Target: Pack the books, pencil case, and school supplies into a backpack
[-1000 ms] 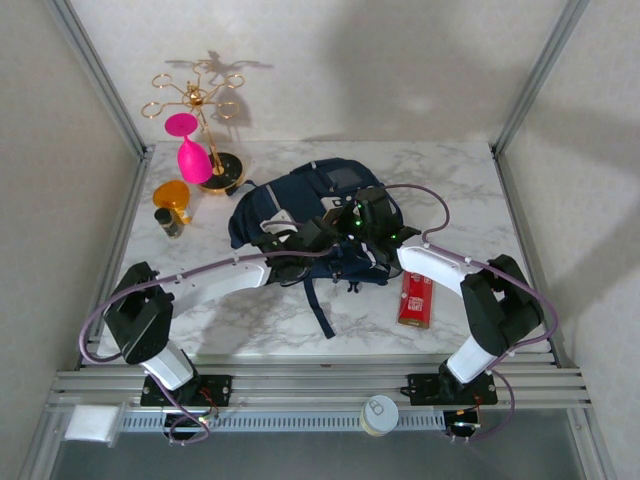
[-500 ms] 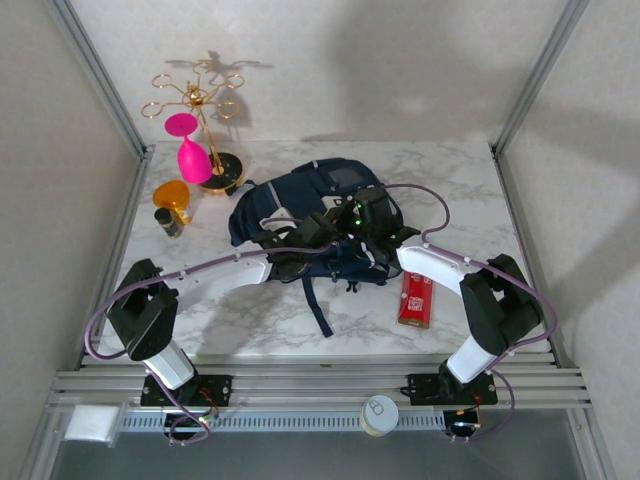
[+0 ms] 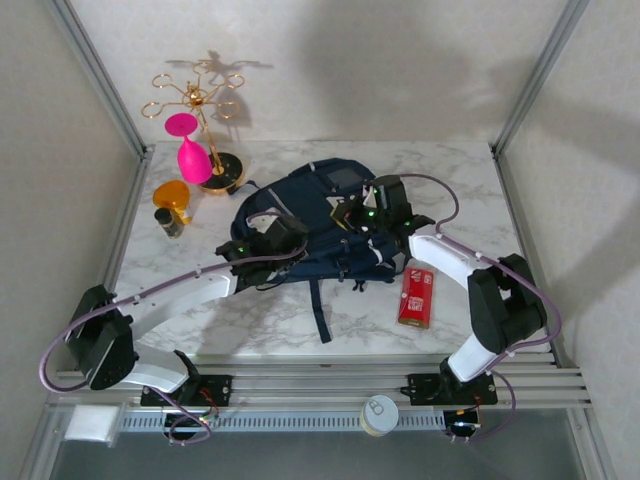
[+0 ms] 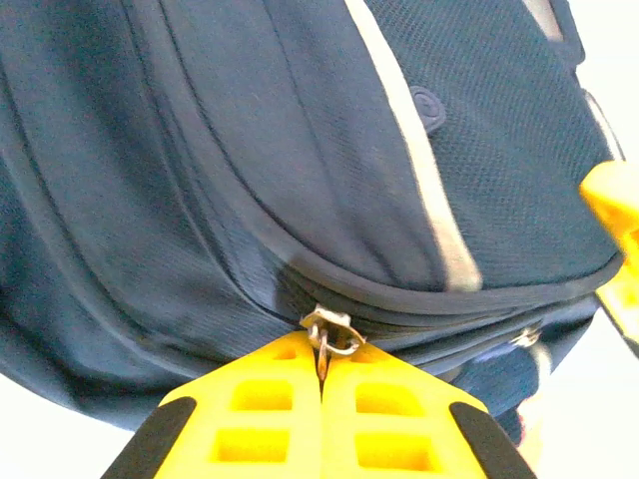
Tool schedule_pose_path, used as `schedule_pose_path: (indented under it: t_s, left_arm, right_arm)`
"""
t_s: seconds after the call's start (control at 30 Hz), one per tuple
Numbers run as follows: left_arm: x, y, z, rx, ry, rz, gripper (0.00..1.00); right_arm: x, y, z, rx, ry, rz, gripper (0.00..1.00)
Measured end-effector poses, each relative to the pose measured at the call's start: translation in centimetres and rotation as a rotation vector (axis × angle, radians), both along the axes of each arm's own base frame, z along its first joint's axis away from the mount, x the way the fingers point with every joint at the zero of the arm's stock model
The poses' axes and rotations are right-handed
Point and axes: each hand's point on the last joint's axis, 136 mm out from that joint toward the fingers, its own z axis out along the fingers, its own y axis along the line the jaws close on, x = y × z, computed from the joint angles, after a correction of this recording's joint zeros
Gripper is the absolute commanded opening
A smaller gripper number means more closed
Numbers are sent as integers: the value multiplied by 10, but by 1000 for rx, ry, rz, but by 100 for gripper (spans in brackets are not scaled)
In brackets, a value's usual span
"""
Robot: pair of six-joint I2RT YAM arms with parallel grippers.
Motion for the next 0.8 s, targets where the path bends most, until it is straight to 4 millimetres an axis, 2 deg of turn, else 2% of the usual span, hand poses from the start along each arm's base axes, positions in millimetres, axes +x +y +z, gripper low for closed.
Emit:
schedule_pose_path:
  t_s: [0.17,0.2,0.27,0.3,0.4,0.5,0.67,0.8]
  left_arm:
    - [-4,-10,3,46,-26,-200,0]
    - [-3,-14,5,45,-35,-245,0]
    - [-2,-20,6,50,-51,-304,0]
    - [-2,-23,5,54,-56,-326,0]
    - [-2,-28,3,48,-59,-373,0]
    - [-1,-32,3,41,-65,-399,0]
    - [-2,-36,0,34,-63,-435,0]
    - [-4,-39,-3,33,-60,-462,0]
  right_arm:
    - [4,-19,3,-39,9,43,0]
    - [7,-21,5,-52,8,48,4]
    - [11,-24,8,-73,-1,56,26]
    - [12,-25,7,-86,-10,54,33]
    - [13,-28,9,-107,-35,42,49]
    - [-1,-28,12,-134,-43,24,62]
    - [-45,-16,11,-107,15,3,66]
    - [-57,-1,5,-86,76,-44,66]
